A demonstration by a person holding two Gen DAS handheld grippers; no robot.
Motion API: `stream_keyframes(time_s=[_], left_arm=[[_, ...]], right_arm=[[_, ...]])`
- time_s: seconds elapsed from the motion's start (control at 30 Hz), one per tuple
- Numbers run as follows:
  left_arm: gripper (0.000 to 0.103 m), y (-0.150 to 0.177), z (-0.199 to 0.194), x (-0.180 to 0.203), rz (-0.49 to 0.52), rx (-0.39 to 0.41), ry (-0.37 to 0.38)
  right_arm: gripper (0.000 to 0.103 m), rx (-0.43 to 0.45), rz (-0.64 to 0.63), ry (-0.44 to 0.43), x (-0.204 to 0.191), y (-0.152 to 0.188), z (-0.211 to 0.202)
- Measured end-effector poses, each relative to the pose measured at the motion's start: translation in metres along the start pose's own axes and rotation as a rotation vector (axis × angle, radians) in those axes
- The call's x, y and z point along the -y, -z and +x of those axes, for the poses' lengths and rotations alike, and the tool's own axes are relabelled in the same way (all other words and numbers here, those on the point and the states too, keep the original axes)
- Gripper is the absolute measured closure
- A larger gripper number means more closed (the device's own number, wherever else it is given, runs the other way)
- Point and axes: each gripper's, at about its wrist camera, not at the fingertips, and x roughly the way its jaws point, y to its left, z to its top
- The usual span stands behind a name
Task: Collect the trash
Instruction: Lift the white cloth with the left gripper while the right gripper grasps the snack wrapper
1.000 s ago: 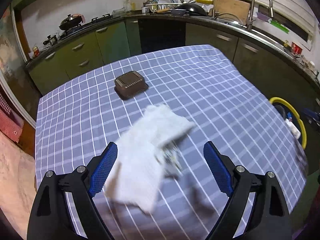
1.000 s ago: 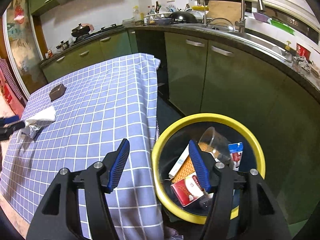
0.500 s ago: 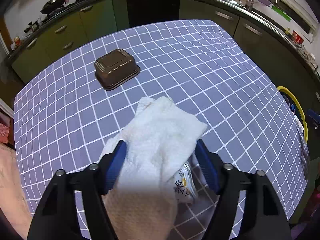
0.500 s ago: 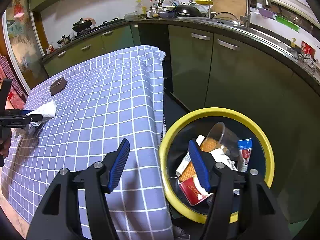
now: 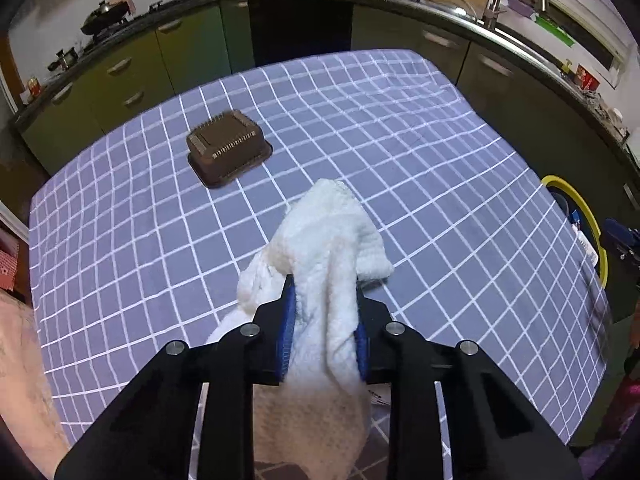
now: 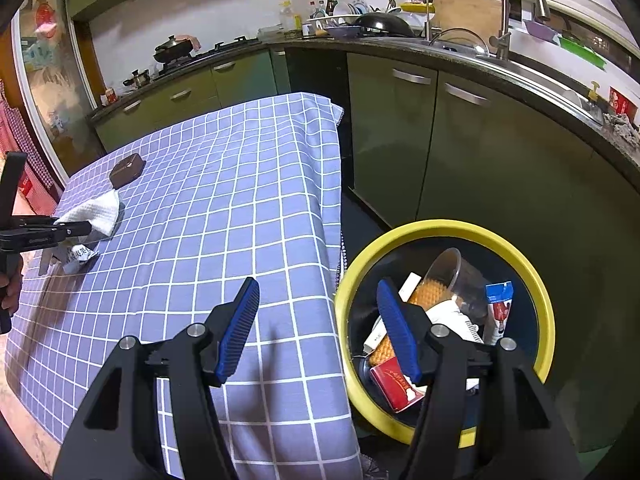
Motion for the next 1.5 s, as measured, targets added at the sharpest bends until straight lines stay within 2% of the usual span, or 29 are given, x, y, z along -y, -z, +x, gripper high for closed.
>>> stream_keyframes(time_s=[0.1, 0.37, 0.5, 0.77, 0.87, 0.93, 1.13, 1.2, 1.3, 1.5], left_arm=[[0.085, 0.000, -0.016, 0.002, 0.003, 0.037, -0.022], [0.089, -0.003, -0.063, 0.016, 0.030, 0.145, -0.062], [0.091, -0.006, -0.091, 0.028, 0.047, 0.200, -0.054], [0.091, -0.018, -0.127, 0.078, 0.139, 0.245, -0.004], [0.091, -0.025, -0.136, 0.094, 0.154, 0.254, 0.026], [0.091, -0.030, -0.140, 0.104, 0.162, 0.253, 0.049], [0.091, -0.032, -0.148, 0.128, 0.197, 0.245, 0.081], [0.091, -0.033, -0.152, 0.132, 0.207, 0.251, 0.083], [0.091, -0.033, -0.160, 0.137, 0.223, 0.263, 0.086], [0.091, -0.029, -0.176, 0.148, 0.269, 0.279, 0.092]], right_arm=[[0.045, 0.002, -0.007, -0.010, -0.003, 0.000, -0.001], [0.045, 0.000, -0.022, -0.027, -0.006, 0.000, -0.002], [0.045, 0.009, -0.024, -0.028, -0.006, -0.001, -0.006], [0.045, 0.034, -0.009, -0.028, 0.007, -0.001, -0.021], [0.045, 0.059, -0.076, -0.109, -0.011, 0.000, -0.028], [0.045, 0.089, -0.166, -0.218, -0.033, 0.002, -0.035], [0.034, 0.314, -0.496, -0.371, -0.106, 0.015, -0.070], [0.034, 0.345, -0.560, -0.391, -0.121, 0.019, -0.071], [0.034, 0.382, -0.672, -0.348, -0.142, 0.026, -0.064], [0.034, 0.431, -0.767, -0.303, -0.157, 0.031, -0.061]])
